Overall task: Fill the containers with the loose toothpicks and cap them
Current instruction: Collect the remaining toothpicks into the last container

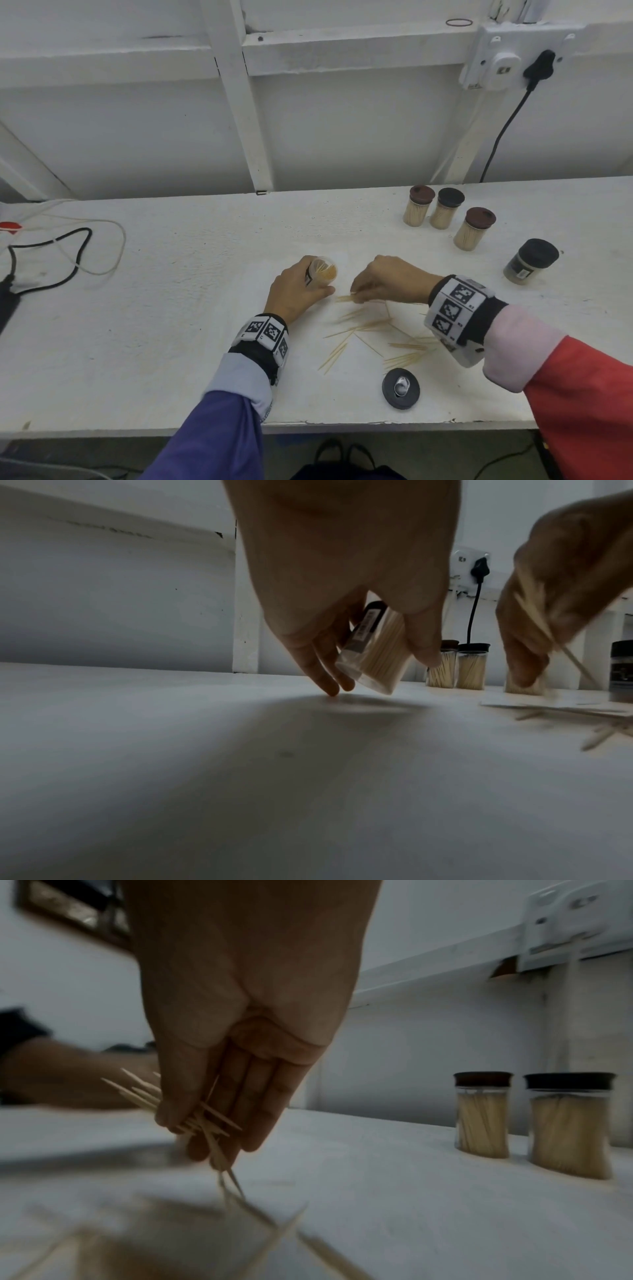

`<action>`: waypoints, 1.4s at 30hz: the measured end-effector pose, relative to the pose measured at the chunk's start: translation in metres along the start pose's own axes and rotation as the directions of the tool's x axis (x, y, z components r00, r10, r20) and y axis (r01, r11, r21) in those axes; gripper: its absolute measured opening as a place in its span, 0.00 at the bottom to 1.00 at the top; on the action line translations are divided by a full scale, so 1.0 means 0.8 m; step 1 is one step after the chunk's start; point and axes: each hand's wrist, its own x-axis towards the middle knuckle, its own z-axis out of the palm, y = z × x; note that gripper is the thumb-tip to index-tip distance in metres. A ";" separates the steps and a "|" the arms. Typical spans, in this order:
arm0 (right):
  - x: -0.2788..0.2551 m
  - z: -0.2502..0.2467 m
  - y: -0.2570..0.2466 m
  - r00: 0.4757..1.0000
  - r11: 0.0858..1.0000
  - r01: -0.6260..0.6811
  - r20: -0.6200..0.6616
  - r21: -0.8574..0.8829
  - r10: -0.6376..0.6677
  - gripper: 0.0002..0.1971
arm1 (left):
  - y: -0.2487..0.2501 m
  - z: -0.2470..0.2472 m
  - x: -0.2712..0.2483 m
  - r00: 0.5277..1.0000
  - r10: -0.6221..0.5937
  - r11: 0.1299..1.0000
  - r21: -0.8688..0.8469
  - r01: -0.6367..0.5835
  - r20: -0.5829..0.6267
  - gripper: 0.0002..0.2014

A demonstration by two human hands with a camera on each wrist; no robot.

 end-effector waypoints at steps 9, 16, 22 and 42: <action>0.038 -0.042 -0.010 0.991 0.985 -0.133 -0.021 -0.107 0.132 0.06 | 0.002 0.000 -0.001 0.999 0.018 1.000 0.016 -0.018 0.030 0.24; 0.075 -0.052 -0.052 0.991 0.957 -0.104 0.057 -0.272 0.124 0.04 | 0.007 0.003 -0.001 0.999 0.019 0.998 0.055 -0.022 0.049 0.25; 0.086 -0.059 -0.053 0.973 0.976 -0.211 0.109 0.049 0.204 0.11 | 0.009 0.002 0.000 0.999 -0.010 1.000 -0.013 0.010 0.034 0.26; 0.077 -0.059 -0.031 0.952 0.859 -0.293 0.046 0.419 0.302 0.09 | 0.005 0.002 0.000 1.000 -0.003 0.997 -0.075 0.001 -0.024 0.25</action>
